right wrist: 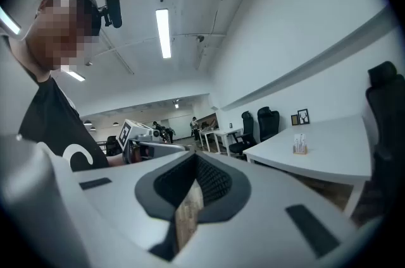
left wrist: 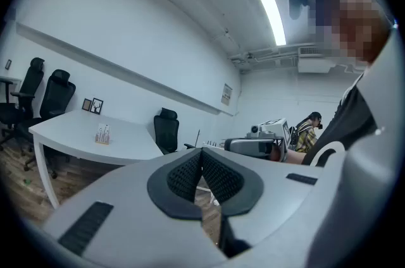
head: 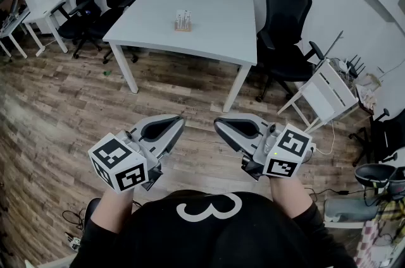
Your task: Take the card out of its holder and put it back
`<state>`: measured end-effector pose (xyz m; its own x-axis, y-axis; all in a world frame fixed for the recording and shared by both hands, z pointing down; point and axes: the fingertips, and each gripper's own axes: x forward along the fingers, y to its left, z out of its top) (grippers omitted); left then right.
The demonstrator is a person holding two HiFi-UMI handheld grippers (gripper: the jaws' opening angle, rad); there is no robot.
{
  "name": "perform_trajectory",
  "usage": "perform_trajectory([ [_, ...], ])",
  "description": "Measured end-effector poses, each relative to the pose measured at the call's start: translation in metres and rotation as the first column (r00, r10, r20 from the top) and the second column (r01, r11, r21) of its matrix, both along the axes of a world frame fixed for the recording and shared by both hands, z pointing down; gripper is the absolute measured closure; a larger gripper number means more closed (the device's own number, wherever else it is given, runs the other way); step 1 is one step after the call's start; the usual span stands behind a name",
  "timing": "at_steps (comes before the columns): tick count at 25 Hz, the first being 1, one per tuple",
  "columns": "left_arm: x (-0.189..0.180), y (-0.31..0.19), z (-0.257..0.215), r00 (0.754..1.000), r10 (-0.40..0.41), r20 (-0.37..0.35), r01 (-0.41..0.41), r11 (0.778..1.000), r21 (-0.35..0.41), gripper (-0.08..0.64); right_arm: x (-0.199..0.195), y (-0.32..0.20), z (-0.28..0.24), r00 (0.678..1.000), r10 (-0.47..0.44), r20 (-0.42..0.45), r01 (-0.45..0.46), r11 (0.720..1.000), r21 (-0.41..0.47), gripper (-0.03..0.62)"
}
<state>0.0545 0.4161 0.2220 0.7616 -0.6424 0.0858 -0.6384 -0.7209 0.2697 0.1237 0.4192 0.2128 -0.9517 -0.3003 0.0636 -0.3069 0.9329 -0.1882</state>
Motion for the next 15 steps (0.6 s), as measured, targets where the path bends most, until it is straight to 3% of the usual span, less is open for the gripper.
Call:
perform_trajectory([
  [10, -0.028, 0.018, -0.004, 0.998, 0.043, 0.036, -0.044, 0.998, 0.047, 0.549, -0.032, 0.017, -0.004, 1.000, 0.026, -0.009, -0.026, 0.999, 0.037, 0.584],
  [15, -0.032, 0.012, -0.005, 0.999, 0.047, 0.007, -0.047, 0.998, 0.037, 0.549, -0.032, 0.017, -0.001, 0.999, 0.036, -0.020, -0.036, 0.999, 0.009, 0.583],
])
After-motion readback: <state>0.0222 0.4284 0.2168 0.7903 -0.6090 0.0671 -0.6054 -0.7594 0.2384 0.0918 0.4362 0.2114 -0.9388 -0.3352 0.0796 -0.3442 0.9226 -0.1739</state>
